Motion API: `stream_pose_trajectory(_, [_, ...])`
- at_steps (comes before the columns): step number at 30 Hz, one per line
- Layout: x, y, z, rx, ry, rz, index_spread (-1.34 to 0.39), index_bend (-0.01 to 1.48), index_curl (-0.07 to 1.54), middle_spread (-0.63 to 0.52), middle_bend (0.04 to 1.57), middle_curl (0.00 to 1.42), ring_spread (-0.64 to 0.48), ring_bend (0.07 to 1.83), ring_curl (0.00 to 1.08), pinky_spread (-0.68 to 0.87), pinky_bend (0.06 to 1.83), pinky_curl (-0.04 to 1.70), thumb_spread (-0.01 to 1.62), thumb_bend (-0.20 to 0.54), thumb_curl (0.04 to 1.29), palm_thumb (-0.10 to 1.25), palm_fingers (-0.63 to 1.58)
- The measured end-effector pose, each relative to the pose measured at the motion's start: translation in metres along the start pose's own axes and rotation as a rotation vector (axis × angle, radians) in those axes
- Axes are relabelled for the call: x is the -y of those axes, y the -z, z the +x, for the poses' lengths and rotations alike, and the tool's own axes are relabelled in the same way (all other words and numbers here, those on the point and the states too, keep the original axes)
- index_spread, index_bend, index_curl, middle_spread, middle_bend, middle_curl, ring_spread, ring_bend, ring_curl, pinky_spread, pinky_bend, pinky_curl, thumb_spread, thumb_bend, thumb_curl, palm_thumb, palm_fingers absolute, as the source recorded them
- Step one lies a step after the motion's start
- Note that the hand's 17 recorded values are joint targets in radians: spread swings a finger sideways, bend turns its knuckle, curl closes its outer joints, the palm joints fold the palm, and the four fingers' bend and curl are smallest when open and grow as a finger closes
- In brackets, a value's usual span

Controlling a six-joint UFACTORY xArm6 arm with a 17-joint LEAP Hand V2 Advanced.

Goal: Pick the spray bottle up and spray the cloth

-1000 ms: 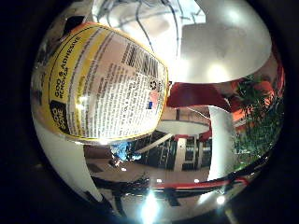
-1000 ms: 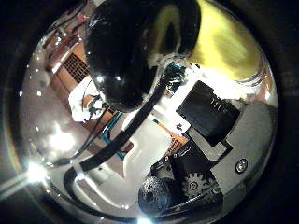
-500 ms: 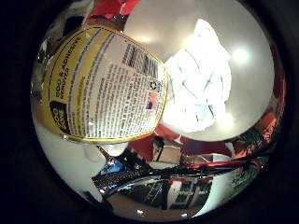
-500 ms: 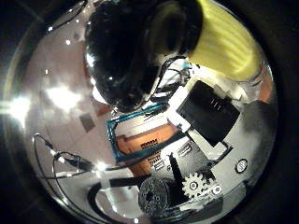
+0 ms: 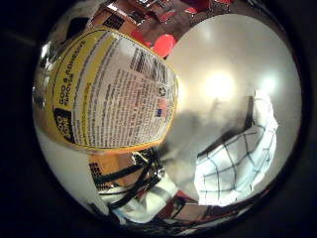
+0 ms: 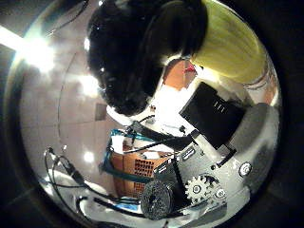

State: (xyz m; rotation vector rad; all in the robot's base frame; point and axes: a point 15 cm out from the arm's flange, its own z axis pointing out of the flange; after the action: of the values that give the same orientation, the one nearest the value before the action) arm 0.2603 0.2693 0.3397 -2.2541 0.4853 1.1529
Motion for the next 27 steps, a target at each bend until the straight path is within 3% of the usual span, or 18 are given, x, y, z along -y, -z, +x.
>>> stream_pose_trajectory(13, [-0.01,-0.046,0.05,-0.066,0.071,0.107,-0.19,1.17,0.75,-0.08,1.4,0.64,-0.19,1.39,0.7,-0.21,1.0,1.33,0.91,-0.018,0.77,0.98,1.15])
stream_pose_trajectory(27, [-0.019,-0.051,0.08,-0.025,-0.004,0.117,-0.19,1.11,0.77,-0.08,1.36,0.63,-0.17,1.37,0.65,-0.24,0.99,1.19,0.89,-0.019,0.78,0.96,1.17])
